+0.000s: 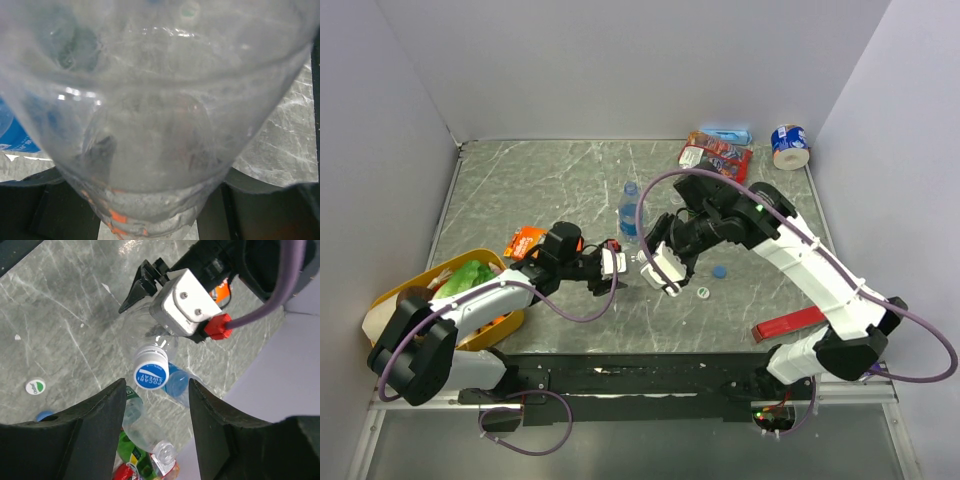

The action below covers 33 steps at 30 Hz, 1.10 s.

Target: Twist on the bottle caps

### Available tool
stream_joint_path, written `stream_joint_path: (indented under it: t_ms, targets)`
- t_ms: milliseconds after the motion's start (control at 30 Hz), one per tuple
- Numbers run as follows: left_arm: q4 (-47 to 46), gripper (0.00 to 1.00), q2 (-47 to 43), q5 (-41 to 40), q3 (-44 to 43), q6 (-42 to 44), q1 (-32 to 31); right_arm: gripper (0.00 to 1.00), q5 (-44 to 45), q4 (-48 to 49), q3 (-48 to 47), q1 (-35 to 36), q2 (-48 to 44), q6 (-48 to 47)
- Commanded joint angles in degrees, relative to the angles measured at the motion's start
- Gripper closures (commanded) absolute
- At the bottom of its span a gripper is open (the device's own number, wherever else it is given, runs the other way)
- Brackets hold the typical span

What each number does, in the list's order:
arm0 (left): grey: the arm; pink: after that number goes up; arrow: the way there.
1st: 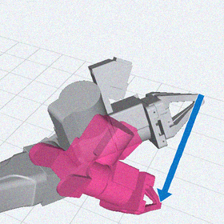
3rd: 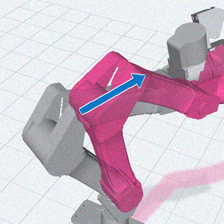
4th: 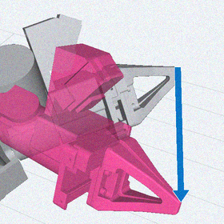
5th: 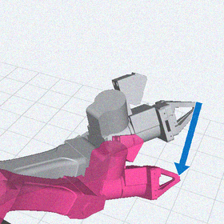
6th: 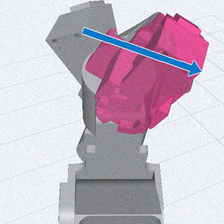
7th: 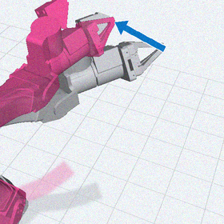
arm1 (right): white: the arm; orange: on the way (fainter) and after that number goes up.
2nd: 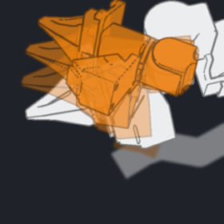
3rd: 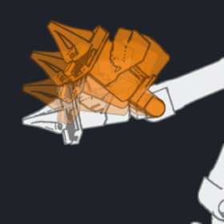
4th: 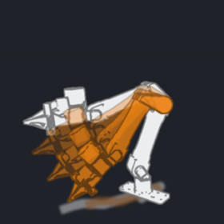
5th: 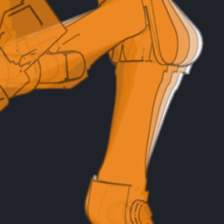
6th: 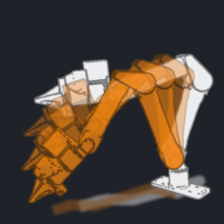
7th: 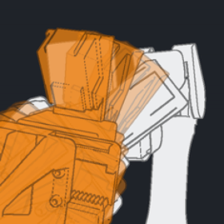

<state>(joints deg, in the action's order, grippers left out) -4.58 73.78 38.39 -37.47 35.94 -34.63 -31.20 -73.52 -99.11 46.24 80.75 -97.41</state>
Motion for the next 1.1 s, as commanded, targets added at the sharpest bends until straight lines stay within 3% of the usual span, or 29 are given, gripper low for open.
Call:
stream_joint_path:
  t_ms: [0, 233, 567, 733, 867, 1000, 1067]
  targets:
    - [-0.7, 0.99, 0.3, 2.7, -2.8, 2.1, -0.1, 0.43, -0.6, -4.4, -3.0, 0.4, 2.4, -3.1]
    - [-1.8, 0.99, 0.7, 2.8, -2.8, 1.3, 0.0, 0.45, -0.4, -4.9, -2.8, 0.4, 3.4, -2.8]
    - [-4.9, 0.99, 0.8, 1.9, -2.8, -1.3, 0.0, 0.72, -1.1, -3.7, -4.2, 0.4, 4.9, 2.6]
    - [-11.7, 0.99, 0.1, -1.7, -1.7, -8.2, -0.2, 0.8, -0.8, -6.6, -12.8, -0.1, 13.0, 20.3]
    - [-21.2, 0.99, -1.4, -11.1, -0.1, -18.7, -0.9, 0.81, 0.9, -7.8, -18.6, -1.2, 20.0, 36.4]
    - [-30.4, 0.99, -1.4, -36.1, 0.9, -22.0, -4.5, 0.82, -3.5, -14.4, -31.3, -5.1, 31.9, 58.1]
    - [-32.1, 0.99, -0.4, -41.5, 0.3, -22.1, -5.3, 0.82, -5.1, -16.6, -41.9, -8.2, 36.7, 67.6]
